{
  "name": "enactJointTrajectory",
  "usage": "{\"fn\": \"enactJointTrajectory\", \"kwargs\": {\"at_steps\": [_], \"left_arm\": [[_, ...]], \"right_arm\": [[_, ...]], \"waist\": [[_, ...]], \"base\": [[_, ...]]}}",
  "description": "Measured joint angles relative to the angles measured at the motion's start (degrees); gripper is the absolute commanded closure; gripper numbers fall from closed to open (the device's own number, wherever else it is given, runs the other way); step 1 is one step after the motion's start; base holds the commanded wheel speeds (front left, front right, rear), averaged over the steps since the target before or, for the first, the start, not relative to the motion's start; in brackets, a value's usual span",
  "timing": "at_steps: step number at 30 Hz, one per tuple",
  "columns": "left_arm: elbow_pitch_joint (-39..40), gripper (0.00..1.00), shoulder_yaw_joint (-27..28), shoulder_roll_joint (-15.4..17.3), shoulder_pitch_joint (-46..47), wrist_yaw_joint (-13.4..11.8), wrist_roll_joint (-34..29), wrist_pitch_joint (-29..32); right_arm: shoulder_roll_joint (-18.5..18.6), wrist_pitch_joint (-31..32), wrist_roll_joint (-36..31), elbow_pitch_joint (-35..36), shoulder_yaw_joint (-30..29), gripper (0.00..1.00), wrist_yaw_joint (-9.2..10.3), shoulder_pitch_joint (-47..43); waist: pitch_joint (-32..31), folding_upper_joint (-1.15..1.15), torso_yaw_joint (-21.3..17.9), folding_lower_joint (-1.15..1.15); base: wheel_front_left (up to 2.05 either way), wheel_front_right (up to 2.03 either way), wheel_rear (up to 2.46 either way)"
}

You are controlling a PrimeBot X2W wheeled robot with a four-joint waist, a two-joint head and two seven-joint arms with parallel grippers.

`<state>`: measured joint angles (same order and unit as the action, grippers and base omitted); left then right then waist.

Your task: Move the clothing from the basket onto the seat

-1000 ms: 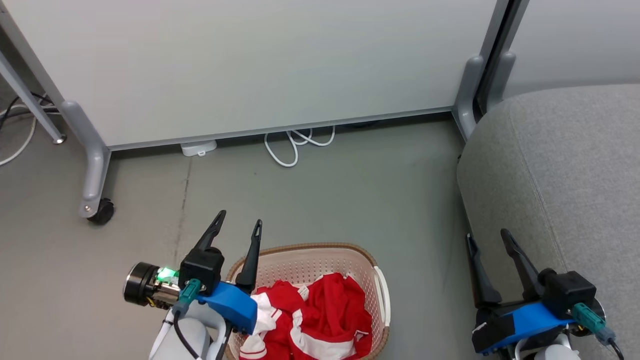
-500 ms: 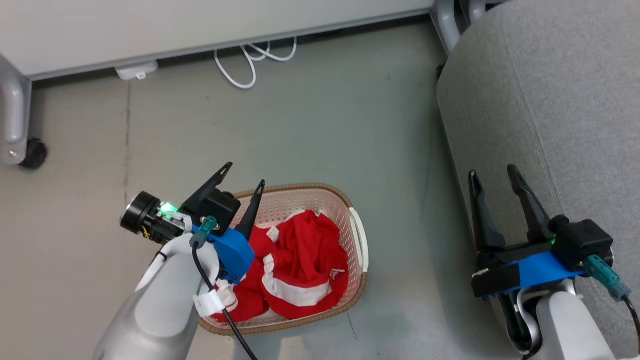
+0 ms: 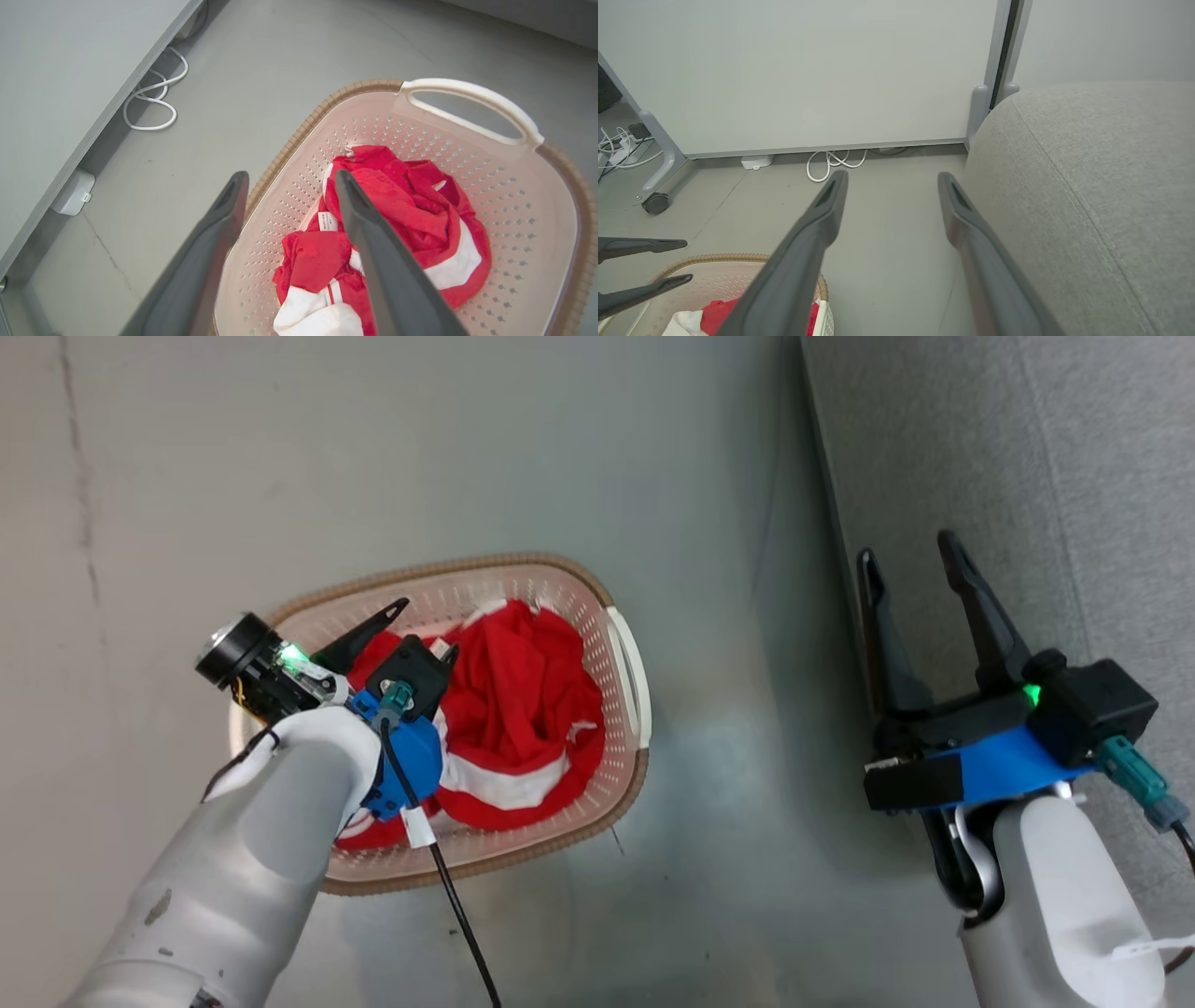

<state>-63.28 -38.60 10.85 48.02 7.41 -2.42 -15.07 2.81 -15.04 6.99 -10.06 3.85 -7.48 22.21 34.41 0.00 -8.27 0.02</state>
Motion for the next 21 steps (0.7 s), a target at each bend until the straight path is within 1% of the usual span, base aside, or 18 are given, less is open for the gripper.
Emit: {"fn": "enactJointTrajectory", "kwargs": {"at_steps": [4, 7, 10, 16, 19, 21], "left_arm": [[-5.4, 0.00, -4.0, 0.4, 2.9, 0.0, -1.4, 1.3], [-7.7, 0.00, -6.6, 0.8, 5.0, 0.0, -2.1, 3.2], [-8.8, 0.00, -8.8, 1.1, 6.7, 0.0, -2.7, 4.5], [-10.0, 0.00, -12.2, 2.6, 9.8, 0.0, -4.1, 9.8], [-10.2, 0.00, -13.0, 3.5, 11.6, -0.9, -4.9, 12.4], [-10.3, 0.00, -13.6, 3.8, 12.3, -1.0, -5.3, 14.2]], "right_arm": [[0.0, 0.0, -0.8, 0.7, 0.5, 0.00, -0.01, 2.1], [0.0, 0.0, -1.1, 1.3, 0.7, 0.00, -0.01, 3.4], [0.0, 0.0, -1.3, 2.1, 0.7, 0.00, -0.01, 4.3], [0.0, 0.0, -1.8, 3.2, 0.6, 0.00, -0.01, 5.3], [0.0, 0.0, -1.8, 4.0, 0.5, 0.00, -0.01, 5.8], [0.0, 0.0, -1.8, 4.6, 0.5, 0.00, -0.01, 6.0]], "waist": [[4.0, 0.00, -0.6, 0.00], [6.6, 0.00, -1.1, 0.00], [9.1, 0.00, -1.5, 0.00], [13.6, 0.00, -2.1, 0.00], [15.7, 0.00, -2.3, -0.01], [17.1, 0.00, -2.5, -0.01]], "base": [[0.00, 0.00, 0.00], [0.00, 0.00, 0.00], [0.00, 0.00, 0.00], [0.00, 0.00, 0.00], [0.00, 0.00, 0.00], [0.00, 0.00, 0.00]]}}
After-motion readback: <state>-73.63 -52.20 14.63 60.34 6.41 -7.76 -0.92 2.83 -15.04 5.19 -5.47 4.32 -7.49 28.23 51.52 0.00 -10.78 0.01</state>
